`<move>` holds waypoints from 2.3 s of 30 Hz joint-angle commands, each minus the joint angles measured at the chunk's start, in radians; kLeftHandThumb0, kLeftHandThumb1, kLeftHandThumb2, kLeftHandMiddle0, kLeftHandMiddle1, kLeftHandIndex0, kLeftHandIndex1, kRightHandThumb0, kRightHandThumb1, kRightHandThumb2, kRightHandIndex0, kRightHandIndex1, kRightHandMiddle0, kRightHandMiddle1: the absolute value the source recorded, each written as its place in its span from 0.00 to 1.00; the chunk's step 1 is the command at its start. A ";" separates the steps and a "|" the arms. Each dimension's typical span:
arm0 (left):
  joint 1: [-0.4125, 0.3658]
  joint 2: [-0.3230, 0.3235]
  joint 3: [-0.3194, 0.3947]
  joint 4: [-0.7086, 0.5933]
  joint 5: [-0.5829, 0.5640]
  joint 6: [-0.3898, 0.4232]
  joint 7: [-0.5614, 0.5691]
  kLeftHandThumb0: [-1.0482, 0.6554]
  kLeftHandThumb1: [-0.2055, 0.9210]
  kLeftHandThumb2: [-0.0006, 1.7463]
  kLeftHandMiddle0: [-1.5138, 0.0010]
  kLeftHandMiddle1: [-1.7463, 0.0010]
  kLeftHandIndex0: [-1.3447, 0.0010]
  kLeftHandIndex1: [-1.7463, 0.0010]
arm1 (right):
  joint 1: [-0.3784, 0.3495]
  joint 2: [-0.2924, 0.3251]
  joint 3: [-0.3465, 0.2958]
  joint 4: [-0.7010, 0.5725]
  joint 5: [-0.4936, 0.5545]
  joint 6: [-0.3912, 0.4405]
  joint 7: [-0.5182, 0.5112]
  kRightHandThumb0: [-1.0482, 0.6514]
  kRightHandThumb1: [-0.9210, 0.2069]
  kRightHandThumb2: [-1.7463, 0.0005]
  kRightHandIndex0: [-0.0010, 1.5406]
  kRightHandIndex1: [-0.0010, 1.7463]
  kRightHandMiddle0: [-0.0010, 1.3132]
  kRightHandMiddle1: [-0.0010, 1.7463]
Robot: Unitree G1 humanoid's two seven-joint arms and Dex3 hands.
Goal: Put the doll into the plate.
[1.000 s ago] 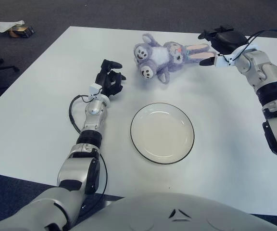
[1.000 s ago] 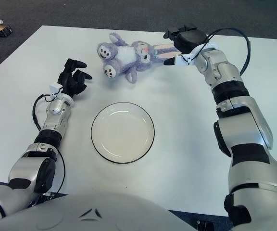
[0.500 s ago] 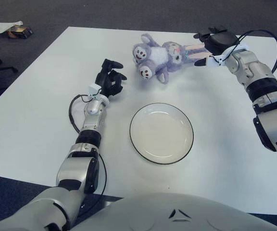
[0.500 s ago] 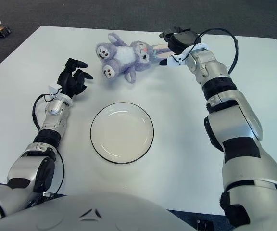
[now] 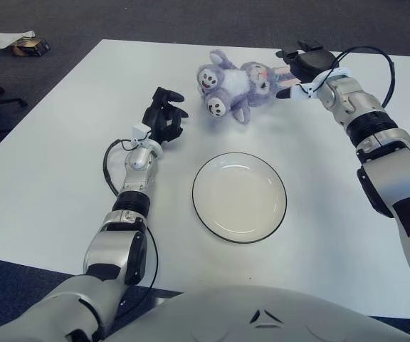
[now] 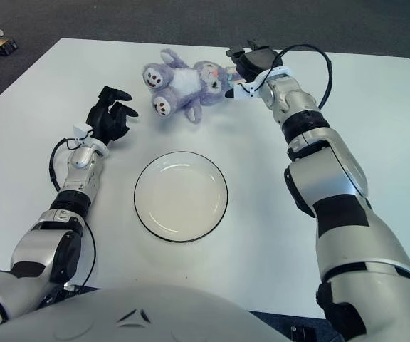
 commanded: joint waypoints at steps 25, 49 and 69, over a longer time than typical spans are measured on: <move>0.088 -0.019 0.017 0.088 -0.002 -0.053 -0.033 0.61 0.78 0.51 0.82 0.01 0.83 0.00 | -0.043 0.086 -0.014 0.066 0.079 0.061 0.004 0.13 0.03 0.81 0.03 0.01 0.00 0.29; 0.110 -0.030 0.023 0.090 -0.008 -0.088 -0.043 0.61 0.86 0.42 0.75 0.08 0.91 0.00 | -0.028 0.160 -0.041 0.129 0.131 0.103 -0.033 0.13 0.06 0.77 0.08 0.03 0.00 0.36; 0.138 -0.042 0.018 0.037 -0.006 -0.095 -0.034 0.61 0.72 0.55 0.71 0.03 0.88 0.00 | 0.080 0.101 -0.061 0.110 0.188 -0.014 -0.008 0.19 0.05 0.74 0.06 0.17 0.00 0.36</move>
